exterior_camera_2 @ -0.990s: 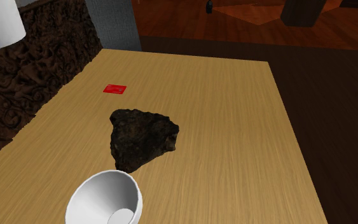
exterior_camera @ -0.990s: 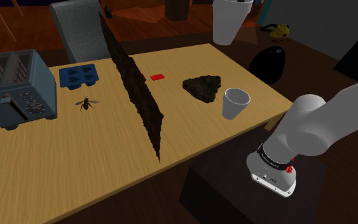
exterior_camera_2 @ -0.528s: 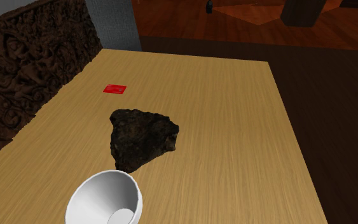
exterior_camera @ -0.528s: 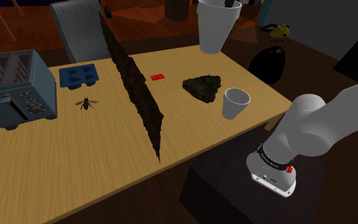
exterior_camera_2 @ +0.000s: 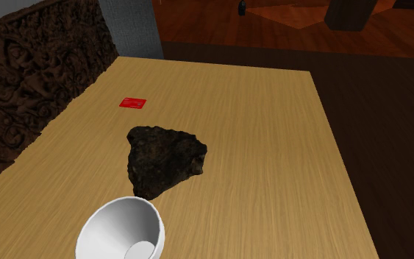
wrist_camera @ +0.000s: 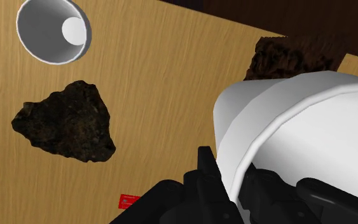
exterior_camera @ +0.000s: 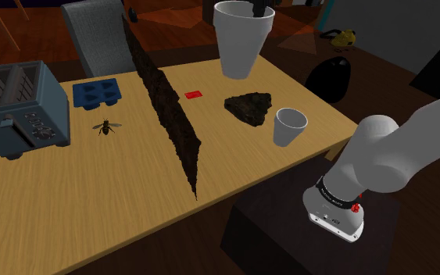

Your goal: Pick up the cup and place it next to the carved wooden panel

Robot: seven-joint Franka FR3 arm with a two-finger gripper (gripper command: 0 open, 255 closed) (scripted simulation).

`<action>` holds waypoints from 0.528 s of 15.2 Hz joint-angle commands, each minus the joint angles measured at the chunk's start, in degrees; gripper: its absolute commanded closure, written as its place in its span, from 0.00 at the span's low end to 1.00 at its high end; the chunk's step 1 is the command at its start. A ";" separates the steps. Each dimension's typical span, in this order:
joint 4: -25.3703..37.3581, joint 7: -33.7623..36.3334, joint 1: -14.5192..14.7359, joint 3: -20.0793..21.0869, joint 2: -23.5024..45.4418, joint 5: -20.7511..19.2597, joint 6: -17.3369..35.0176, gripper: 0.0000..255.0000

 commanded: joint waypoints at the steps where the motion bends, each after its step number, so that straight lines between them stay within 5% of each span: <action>1: -1.93 0.98 0.25 0.74 -0.69 0.31 1.35 1.00; 8: -9.96 0.63 0.31 0.80 -3.37 0.46 6.70 1.00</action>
